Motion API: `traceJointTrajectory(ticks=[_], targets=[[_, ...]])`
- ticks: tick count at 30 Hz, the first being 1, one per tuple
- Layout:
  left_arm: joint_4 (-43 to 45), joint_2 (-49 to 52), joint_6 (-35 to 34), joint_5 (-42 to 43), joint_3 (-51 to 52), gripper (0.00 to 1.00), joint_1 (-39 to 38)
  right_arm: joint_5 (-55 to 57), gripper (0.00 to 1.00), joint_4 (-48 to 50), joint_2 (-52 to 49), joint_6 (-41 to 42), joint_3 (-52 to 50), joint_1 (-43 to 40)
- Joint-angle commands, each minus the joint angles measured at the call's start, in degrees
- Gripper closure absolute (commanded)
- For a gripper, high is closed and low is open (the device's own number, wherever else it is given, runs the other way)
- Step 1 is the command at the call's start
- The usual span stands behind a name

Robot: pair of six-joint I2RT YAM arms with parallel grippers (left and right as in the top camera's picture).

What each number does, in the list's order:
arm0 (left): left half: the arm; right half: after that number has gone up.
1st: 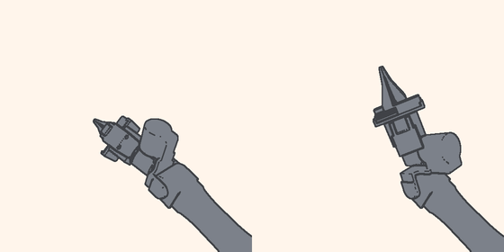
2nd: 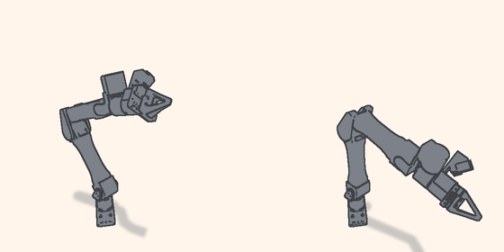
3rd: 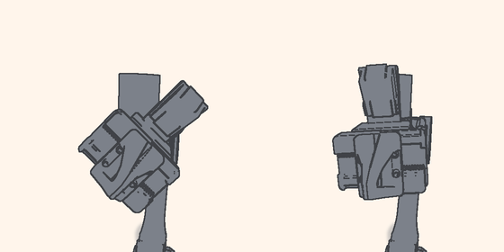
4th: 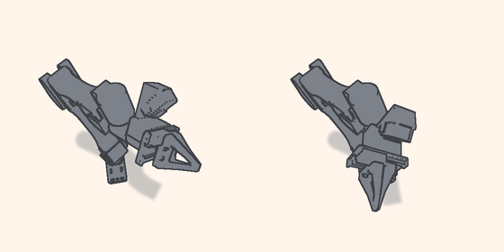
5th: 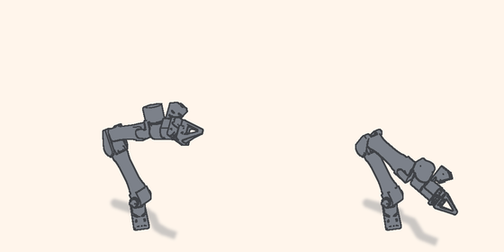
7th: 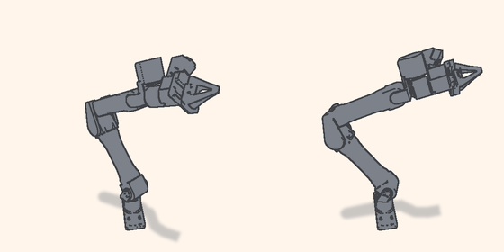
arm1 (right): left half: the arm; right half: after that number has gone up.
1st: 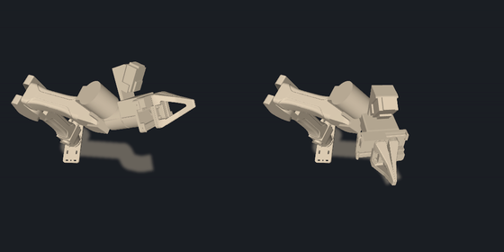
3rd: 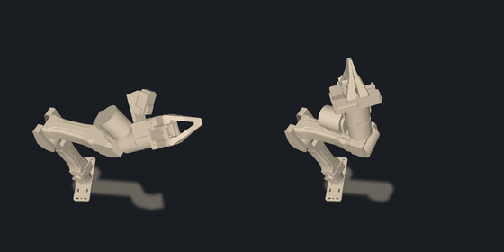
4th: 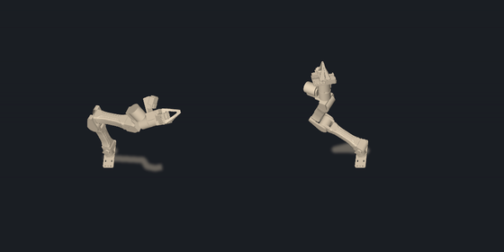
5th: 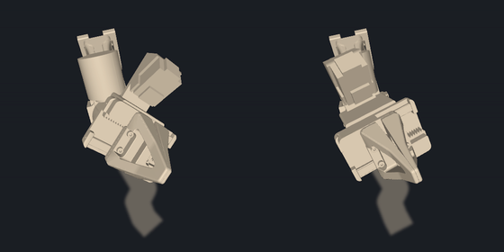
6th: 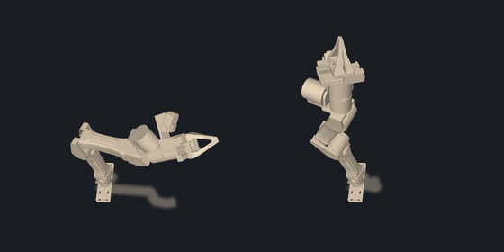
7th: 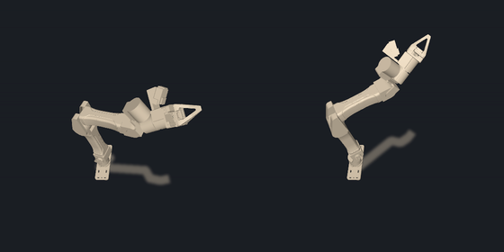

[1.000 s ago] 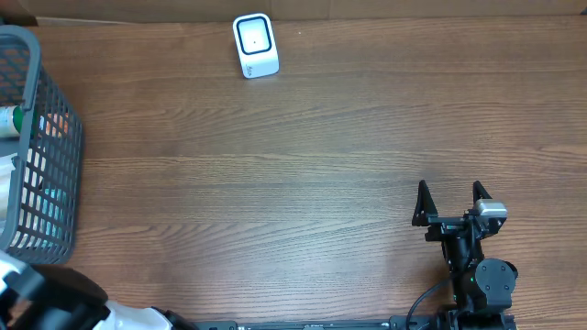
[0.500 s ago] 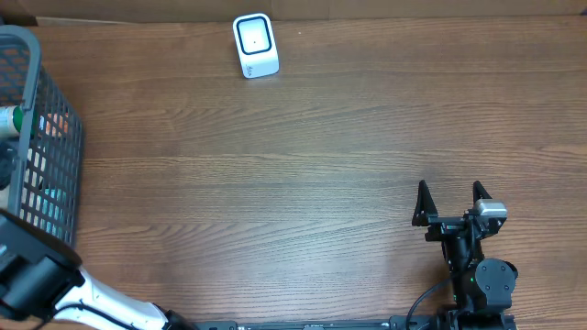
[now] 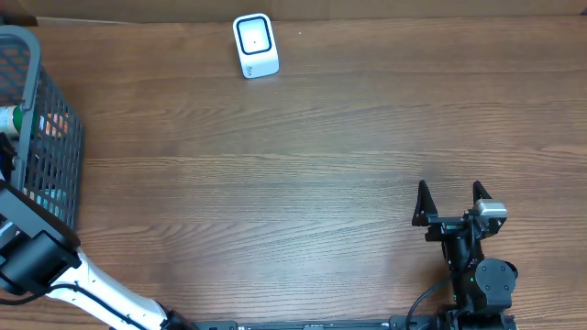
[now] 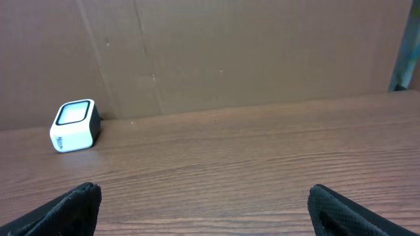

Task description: Scan the item barcode

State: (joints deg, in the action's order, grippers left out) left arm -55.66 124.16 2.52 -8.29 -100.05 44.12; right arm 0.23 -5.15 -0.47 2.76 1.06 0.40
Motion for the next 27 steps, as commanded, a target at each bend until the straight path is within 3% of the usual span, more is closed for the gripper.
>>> traceJointTrajectory(ticks=[1,14,27], targets=[[0.31,2.10,0.02,-2.91,0.59,0.00,0.26,0.31,0.00,0.33,0.31,-0.26,-0.59,-0.13],[2.08,2.10,-1.86,-7.56,0.59,0.00,1.60,0.31,0.01,0.33,0.31,-0.26,-0.59,-0.13],[7.13,2.12,-1.62,-7.10,1.07,0.10,1.64,0.31,0.00,0.33,0.31,-0.26,-0.59,-0.13]])
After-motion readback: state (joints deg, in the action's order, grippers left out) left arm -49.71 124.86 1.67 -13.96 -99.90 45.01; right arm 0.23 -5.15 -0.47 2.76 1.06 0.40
